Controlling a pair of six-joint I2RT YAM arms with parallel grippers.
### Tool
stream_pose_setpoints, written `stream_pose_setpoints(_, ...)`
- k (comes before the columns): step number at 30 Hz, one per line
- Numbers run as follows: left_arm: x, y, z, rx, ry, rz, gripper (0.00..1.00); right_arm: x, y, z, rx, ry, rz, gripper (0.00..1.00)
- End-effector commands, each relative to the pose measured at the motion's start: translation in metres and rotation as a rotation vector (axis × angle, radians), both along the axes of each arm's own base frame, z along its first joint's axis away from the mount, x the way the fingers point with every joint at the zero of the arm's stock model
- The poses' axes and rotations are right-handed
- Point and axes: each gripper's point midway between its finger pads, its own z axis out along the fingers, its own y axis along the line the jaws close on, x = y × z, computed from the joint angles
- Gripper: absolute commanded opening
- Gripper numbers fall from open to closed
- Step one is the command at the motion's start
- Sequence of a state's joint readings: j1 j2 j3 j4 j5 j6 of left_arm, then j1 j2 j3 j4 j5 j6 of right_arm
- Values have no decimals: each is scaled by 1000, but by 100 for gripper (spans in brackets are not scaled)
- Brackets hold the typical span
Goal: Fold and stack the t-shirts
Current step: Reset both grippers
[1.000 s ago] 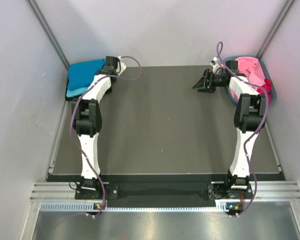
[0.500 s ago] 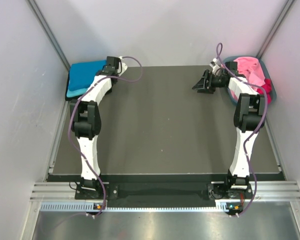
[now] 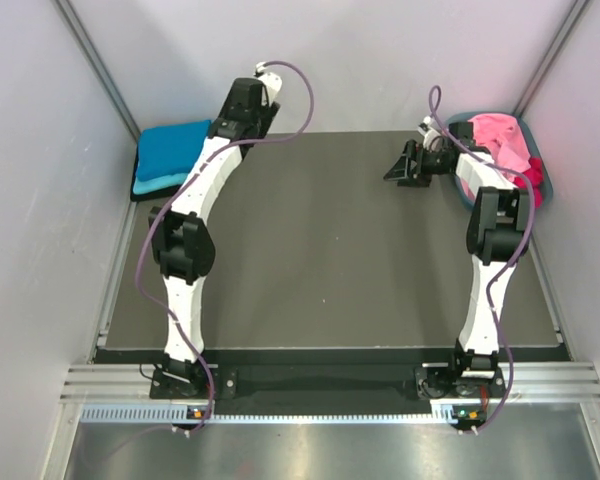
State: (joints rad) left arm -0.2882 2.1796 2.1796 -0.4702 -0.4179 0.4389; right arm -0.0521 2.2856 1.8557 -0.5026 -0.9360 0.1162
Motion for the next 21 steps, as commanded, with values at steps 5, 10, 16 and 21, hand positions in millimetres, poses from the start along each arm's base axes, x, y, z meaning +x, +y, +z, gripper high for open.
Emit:
stream_pose_setpoints(5, -18, -84, -56, -458, 171, -84, 79, 30, 18, 64, -323, -335, -8, 100)
stream_pose_setpoints(10, -26, -111, -101, -536, 283, -61, 85, 33, 19, 93, -518, -463, -153, 100)
stream_pose_setpoints(16, -38, -119, -134, -574, 388, -57, 86, 27, 40, 98, -729, -436, -219, 100)
stream_pose_setpoints(21, -48, -121, -149, -592, 439, -66, 86, 28, 32, 95, -737, -437, -286, 100)
